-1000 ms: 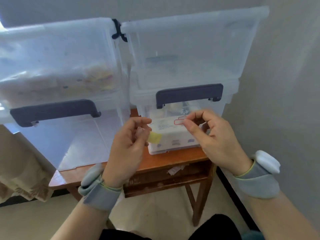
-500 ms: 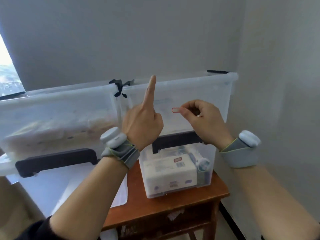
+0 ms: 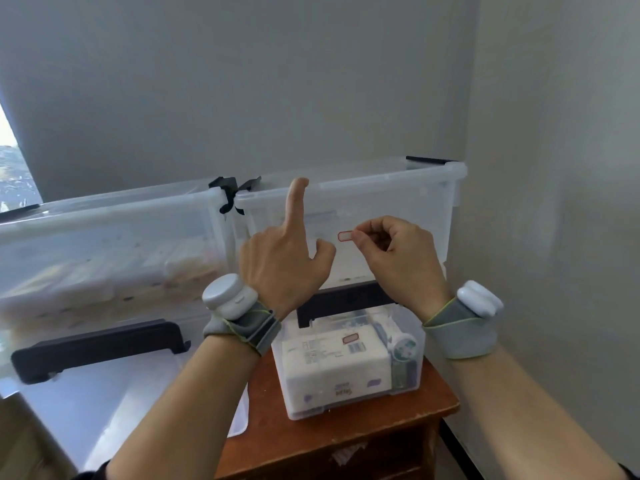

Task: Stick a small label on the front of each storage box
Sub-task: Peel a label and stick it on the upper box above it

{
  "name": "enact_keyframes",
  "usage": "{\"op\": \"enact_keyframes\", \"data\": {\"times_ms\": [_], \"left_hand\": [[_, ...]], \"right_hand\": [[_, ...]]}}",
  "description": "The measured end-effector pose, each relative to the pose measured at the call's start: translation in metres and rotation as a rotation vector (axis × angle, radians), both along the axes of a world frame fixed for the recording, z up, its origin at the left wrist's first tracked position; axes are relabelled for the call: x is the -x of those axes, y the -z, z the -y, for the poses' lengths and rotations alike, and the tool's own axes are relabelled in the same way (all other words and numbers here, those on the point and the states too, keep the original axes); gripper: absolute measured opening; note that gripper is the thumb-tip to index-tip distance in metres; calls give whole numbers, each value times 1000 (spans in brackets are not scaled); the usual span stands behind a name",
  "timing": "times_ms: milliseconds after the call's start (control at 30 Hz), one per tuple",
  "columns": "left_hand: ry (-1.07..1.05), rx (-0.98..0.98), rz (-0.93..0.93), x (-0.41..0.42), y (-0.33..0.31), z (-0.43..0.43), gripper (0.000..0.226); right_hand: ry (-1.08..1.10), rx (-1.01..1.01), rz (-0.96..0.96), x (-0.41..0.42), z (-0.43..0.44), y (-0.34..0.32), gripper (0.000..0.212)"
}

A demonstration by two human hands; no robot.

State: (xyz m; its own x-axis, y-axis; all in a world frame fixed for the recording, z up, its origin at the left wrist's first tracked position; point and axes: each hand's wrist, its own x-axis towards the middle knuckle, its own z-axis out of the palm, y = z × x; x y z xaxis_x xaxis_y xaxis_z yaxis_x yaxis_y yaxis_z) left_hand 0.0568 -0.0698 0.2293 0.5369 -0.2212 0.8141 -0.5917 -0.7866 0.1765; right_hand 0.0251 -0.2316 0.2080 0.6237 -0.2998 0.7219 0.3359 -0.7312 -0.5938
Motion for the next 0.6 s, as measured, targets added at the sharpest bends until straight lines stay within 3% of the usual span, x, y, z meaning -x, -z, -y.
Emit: {"op": "enact_keyframes", "data": {"times_ms": [267, 600], "left_hand": [[-136, 19, 88, -10, 8, 7, 85], [-120, 63, 101, -14, 11, 9, 83]], "right_hand": [[28, 12, 56, -3, -4, 4, 20], [85, -55, 91, -3, 4, 10, 26]]}}
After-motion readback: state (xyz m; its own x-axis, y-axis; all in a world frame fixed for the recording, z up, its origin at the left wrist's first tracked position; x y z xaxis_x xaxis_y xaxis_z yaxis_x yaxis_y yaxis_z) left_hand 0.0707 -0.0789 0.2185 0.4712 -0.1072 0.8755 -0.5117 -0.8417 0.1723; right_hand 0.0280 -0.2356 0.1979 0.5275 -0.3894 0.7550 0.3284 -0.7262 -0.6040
